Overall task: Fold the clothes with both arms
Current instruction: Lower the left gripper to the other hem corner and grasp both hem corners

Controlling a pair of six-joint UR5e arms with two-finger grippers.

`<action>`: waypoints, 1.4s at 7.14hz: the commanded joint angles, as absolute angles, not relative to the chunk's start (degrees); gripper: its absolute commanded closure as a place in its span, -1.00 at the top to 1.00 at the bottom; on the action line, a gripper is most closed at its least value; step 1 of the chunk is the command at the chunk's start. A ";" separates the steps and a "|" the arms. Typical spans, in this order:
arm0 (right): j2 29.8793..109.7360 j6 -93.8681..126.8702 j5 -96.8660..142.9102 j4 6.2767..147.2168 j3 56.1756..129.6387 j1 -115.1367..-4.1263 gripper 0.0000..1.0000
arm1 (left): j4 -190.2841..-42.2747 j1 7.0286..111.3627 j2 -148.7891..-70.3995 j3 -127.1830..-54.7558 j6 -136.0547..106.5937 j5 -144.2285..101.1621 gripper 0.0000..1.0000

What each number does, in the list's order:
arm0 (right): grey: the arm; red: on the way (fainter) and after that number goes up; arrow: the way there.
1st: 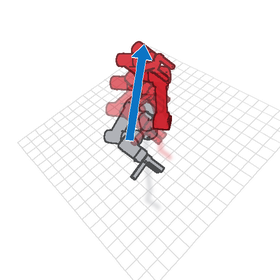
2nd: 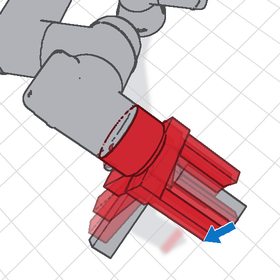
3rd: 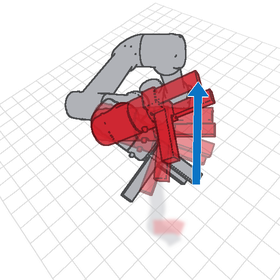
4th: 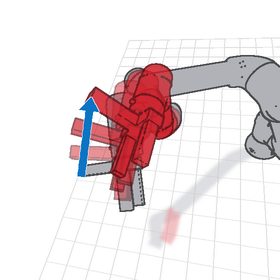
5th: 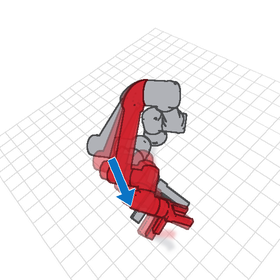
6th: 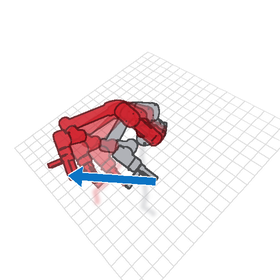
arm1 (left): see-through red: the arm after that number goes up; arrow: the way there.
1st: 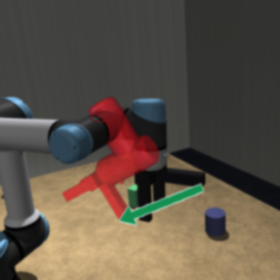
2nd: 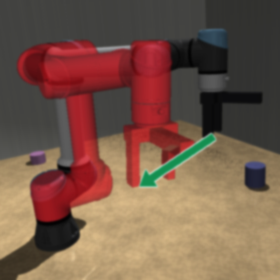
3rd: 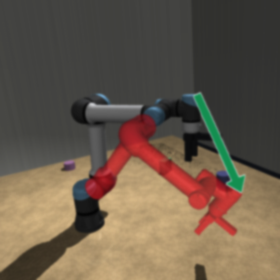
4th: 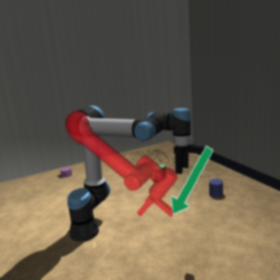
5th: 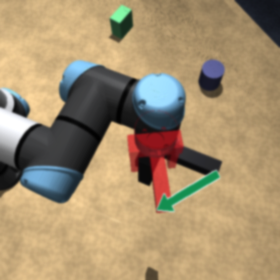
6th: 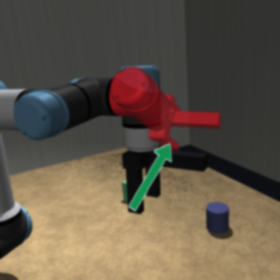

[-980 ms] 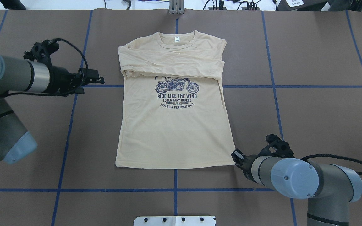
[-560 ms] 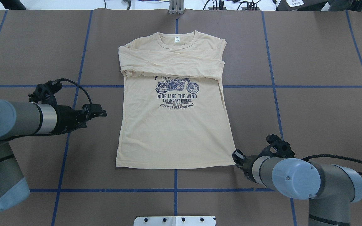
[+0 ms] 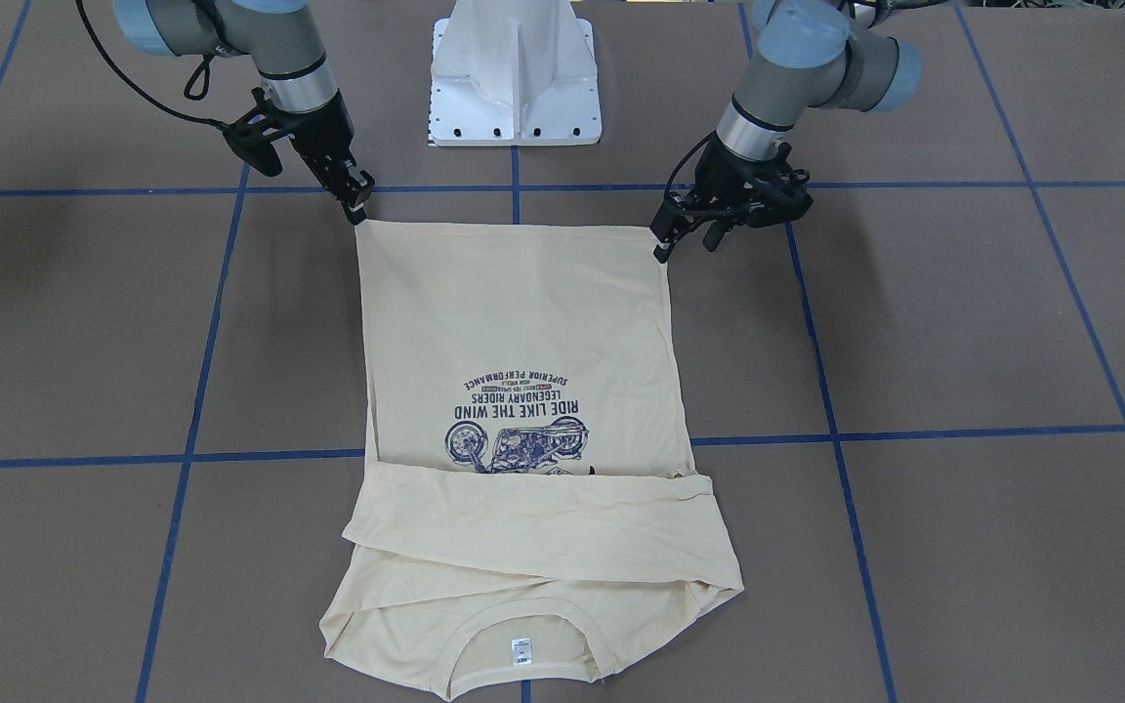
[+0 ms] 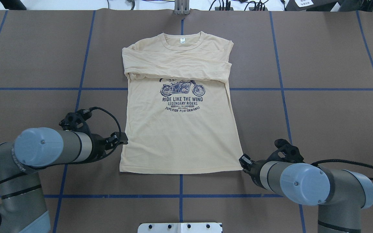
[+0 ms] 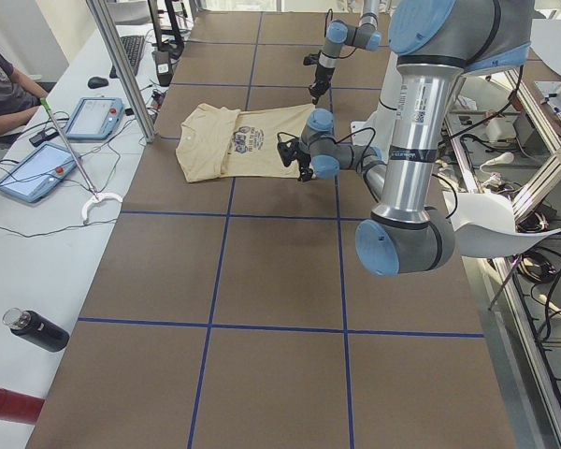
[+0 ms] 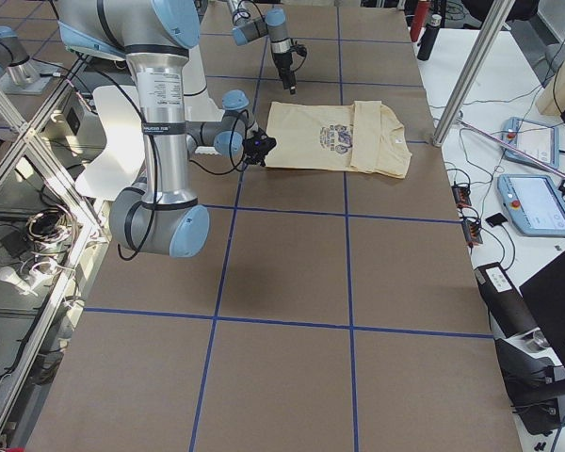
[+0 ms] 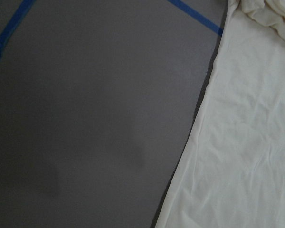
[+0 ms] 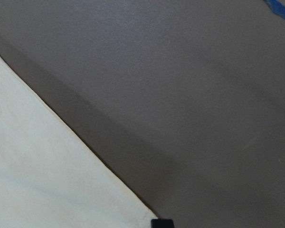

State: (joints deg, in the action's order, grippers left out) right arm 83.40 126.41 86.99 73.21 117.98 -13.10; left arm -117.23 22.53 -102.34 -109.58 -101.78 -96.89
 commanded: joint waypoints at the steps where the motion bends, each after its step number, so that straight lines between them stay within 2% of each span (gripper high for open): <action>1: 83.32 126.47 86.92 73.21 117.95 -13.10 -1.00 | -112.76 19.87 -104.42 -109.42 -103.45 -96.77 0.64; 3: 83.50 126.47 86.92 73.21 117.78 -13.10 -1.00 | -112.68 19.08 -104.15 -108.72 -103.97 -96.77 0.41; 10: 83.32 126.47 86.92 73.21 117.86 -13.01 -1.00 | -112.59 17.59 -104.24 -108.19 -105.89 -97.38 0.14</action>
State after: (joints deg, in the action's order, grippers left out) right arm 83.33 126.48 86.92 73.21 117.82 -13.01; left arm -112.59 18.35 -104.27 -108.12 -104.64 -97.39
